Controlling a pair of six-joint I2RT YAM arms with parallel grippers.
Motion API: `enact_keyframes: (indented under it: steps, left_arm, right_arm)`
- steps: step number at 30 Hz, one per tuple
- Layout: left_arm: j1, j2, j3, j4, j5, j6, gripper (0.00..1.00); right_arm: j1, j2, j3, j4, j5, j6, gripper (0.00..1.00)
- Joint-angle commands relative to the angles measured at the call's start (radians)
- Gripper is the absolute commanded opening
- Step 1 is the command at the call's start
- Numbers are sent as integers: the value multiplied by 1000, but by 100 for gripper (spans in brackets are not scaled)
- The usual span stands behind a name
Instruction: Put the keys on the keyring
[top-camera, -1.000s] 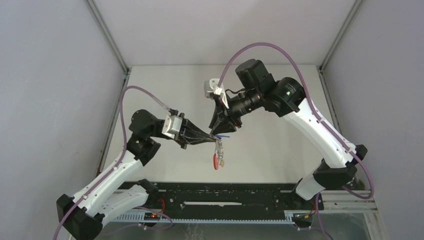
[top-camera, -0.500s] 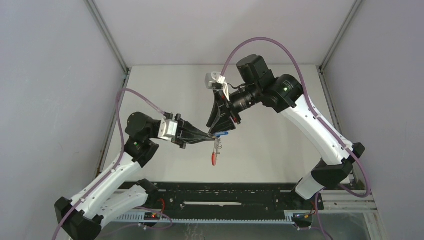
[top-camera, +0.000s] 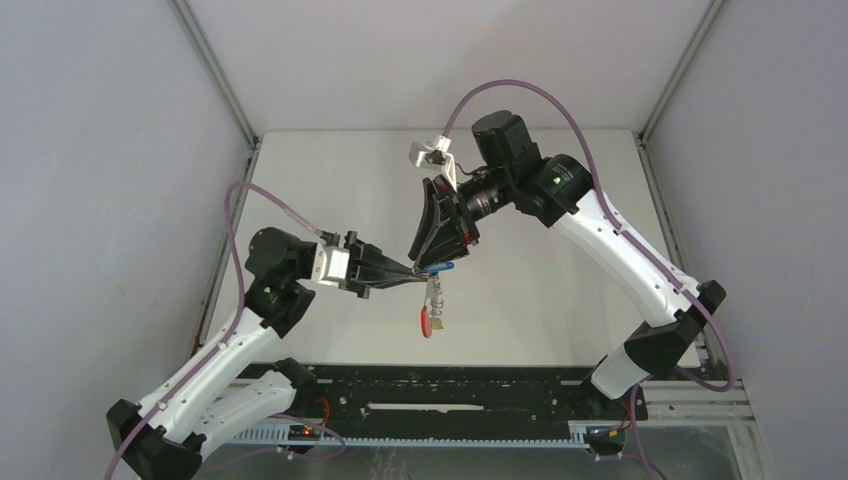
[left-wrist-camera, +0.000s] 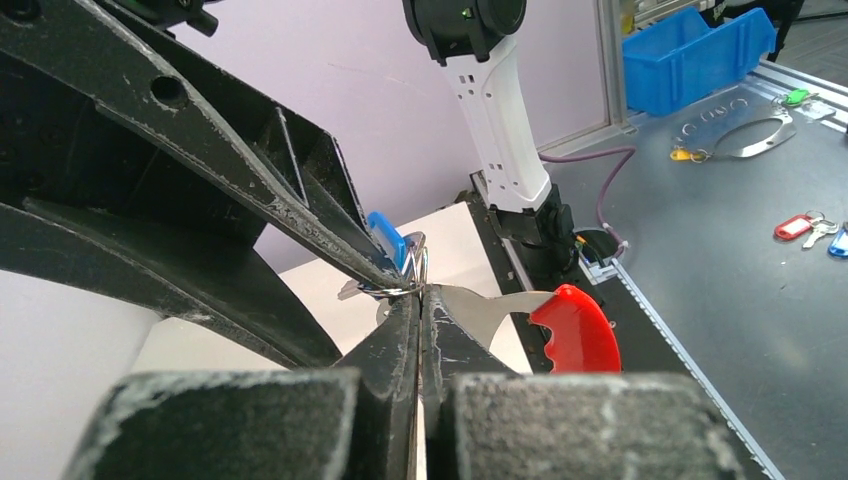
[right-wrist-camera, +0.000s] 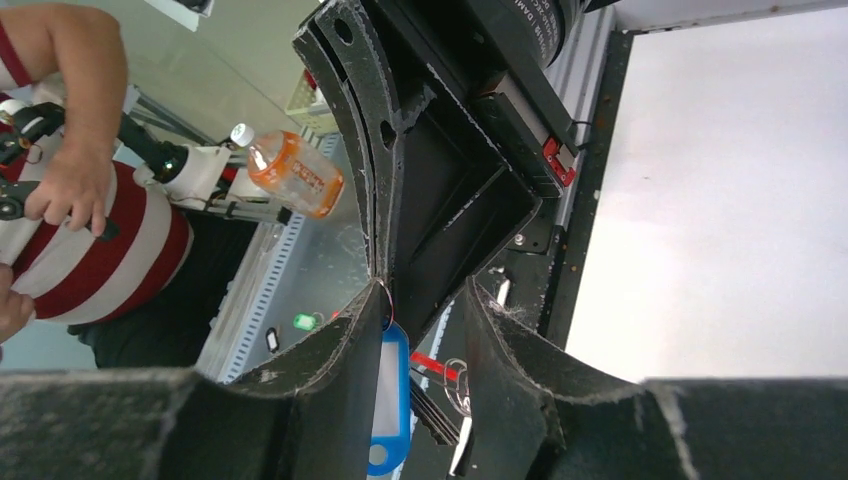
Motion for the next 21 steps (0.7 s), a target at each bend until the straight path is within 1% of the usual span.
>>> enact_keyframes:
  steps: [1,3,11,21]
  left_arm:
    - [-4,-4,30,47,-72,46,0]
    - [-5,-6,30,46,-74,50,0]
    - [-3,-12,22,47,-92,68,0]
    - [-3,-13,20,58,-107,70,0]
  right_arm:
    - [10,-27,-17,124,-55,92,44]
    - [9,-27,-21,149,-62,118,44]
    - [-1,-30,-88,350,-114,332,43]
    - [-42,-22,-71,433,-121,412,45]
